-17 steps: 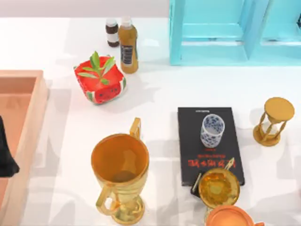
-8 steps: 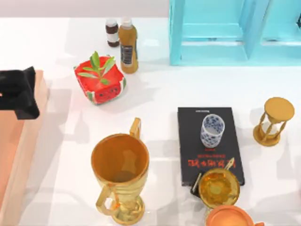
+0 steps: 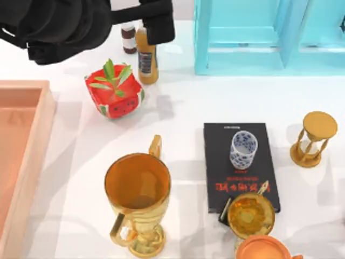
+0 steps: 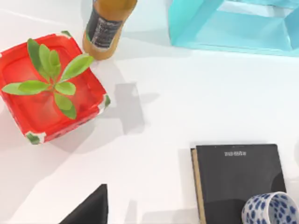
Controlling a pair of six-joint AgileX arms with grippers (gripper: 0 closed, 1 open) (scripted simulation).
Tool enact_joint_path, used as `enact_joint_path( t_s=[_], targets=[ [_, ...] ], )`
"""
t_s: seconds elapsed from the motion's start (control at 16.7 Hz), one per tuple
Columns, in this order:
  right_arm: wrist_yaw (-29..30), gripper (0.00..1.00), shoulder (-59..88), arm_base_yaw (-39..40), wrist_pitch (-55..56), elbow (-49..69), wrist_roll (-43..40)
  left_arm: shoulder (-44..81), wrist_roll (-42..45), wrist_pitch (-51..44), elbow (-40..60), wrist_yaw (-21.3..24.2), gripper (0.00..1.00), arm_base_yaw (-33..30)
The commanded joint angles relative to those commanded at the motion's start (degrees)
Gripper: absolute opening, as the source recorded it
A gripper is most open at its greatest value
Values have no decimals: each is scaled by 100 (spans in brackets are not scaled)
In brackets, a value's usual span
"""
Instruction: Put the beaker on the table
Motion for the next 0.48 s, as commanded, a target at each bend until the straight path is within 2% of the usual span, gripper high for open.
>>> enact_joint_path(
  t_s=[0.48],
  targets=[
    [0, 100, 0, 0, 0, 0, 0, 4168, -1627, -2575, 4396, -421, 100, -1630]
  ],
)
